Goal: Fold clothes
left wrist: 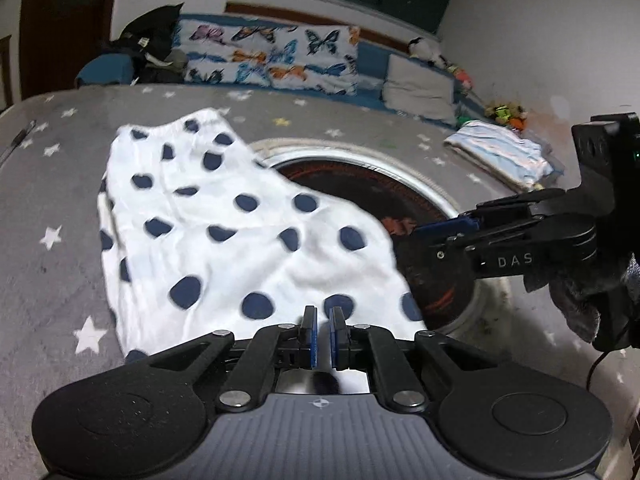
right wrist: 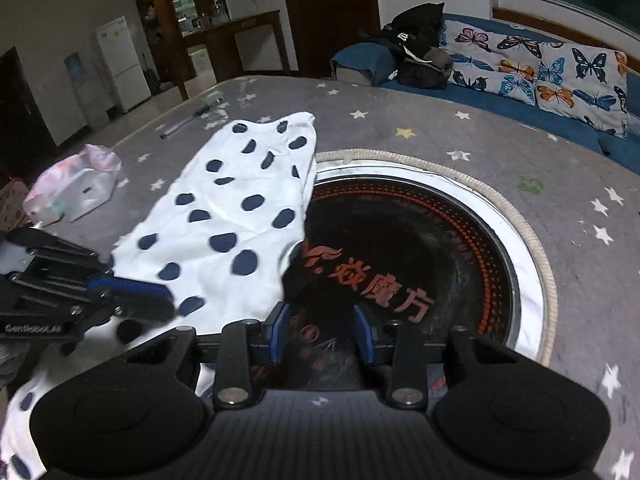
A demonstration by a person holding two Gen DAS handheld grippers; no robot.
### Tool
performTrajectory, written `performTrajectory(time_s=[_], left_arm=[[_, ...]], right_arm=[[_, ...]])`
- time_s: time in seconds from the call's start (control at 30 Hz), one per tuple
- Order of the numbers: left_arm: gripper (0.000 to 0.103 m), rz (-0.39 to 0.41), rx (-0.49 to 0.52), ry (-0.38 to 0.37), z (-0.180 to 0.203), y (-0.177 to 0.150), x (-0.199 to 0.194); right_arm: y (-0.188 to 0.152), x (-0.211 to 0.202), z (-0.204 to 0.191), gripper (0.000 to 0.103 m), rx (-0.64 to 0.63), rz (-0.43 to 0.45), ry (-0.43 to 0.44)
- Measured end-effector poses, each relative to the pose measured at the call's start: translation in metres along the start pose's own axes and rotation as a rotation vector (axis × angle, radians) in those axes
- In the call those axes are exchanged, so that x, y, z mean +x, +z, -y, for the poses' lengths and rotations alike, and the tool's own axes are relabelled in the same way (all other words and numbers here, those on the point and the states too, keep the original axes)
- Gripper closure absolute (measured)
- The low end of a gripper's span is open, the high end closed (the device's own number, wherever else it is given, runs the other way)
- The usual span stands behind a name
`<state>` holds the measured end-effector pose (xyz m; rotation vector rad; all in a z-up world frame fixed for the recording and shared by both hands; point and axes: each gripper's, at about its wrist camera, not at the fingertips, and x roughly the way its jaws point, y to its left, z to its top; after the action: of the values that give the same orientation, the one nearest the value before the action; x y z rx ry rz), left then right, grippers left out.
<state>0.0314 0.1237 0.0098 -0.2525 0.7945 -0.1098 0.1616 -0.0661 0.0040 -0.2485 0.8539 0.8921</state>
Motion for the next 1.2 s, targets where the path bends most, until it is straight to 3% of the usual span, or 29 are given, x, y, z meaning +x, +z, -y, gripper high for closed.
performTrajectory(time_s=[0.27, 0.5, 0.63, 0.77, 0.93, 1.2], left_arm=[[0.095, 0.024, -0.001, -0.069, 0.003, 0.004, -0.003], [0.095, 0.042, -0.033, -0.042, -0.003, 0.012, 0.001], [0.095, 0.067, -0.047, -0.005, -0.011, 0.018, -0.001], [0.095, 0.052, -0.109, 0.02, -0.024, 0.023, 0.005], [0.095, 0.071, -0.12, -0.055, -0.017, 0.03, -0.001], [0.094, 0.0, -0.157, -0.054, -0.018, 0.042, 0.032]], right_arm=[[0.002, 0.002, -0.01, 0.067, -0.01, 0.012, 0.116], [0.006, 0.008, -0.026, 0.068, -0.027, 0.021, 0.195], [0.006, 0.008, -0.035, 0.082, -0.052, 0.037, 0.189], [0.005, 0.001, -0.048, 0.082, -0.117, 0.069, 0.18], [-0.005, 0.002, -0.076, 0.08, -0.257, 0.08, 0.148], [-0.017, 0.009, -0.101, 0.075, -0.362, 0.077, 0.142]])
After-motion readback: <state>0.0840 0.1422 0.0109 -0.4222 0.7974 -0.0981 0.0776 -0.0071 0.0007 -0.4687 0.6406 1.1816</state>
